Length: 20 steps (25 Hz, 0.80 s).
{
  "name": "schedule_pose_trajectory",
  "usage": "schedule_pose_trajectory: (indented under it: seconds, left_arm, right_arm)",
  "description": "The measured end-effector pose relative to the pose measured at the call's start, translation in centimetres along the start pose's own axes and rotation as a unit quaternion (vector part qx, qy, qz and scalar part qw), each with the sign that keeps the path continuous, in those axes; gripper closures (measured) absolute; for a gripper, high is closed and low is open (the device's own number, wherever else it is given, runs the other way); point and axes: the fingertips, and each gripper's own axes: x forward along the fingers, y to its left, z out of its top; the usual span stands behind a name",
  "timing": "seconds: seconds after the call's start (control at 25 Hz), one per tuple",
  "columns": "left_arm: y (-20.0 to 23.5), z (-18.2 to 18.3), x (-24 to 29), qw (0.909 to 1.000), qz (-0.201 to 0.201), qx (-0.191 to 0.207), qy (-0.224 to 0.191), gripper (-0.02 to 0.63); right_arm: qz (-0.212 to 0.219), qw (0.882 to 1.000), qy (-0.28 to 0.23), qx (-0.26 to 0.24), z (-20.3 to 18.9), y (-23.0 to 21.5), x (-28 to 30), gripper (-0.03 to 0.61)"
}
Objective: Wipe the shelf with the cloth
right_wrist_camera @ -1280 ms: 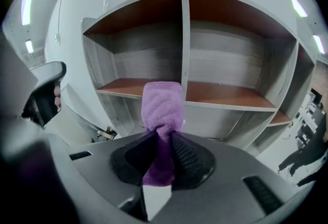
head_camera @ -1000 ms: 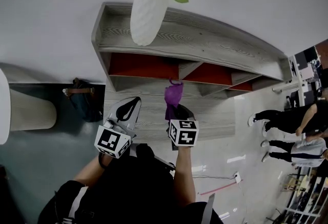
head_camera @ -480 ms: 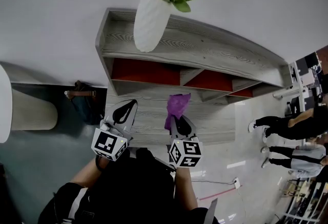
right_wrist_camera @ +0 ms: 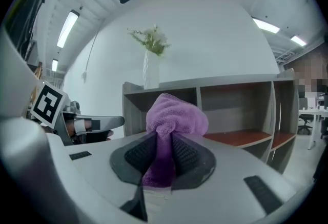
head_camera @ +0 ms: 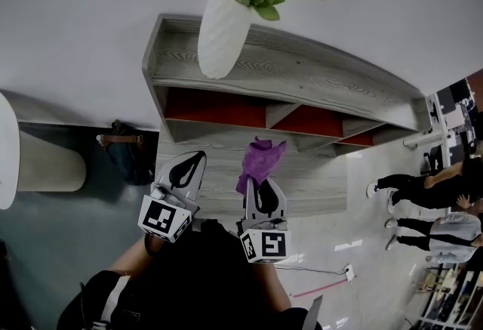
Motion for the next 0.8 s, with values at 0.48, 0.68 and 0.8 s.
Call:
schedule_pose_trajectory:
  seconds: [0.48,0.68,0.8]
  left_arm:
    - [-0.6,0.1,0.2,1.0000,-0.006,-0.002,-0.003,0.611]
    - [-0.5,0.1,0.2,1.0000,-0.007,0.000,-0.002,0.611]
    - [-0.4,0.2,0.2,1.0000,-0.007,0.000,-0.002,0.611]
  right_arm:
    - [0.017,1.000,0.000,-0.012,0.2,1.1,0.0,0.508]
    - [0.022,1.000,-0.004,-0.009,0.1,1.3,0.2,0.508]
    - [0.021,1.000,-0.007,-0.012,0.3,1.5,0.2,0.508]
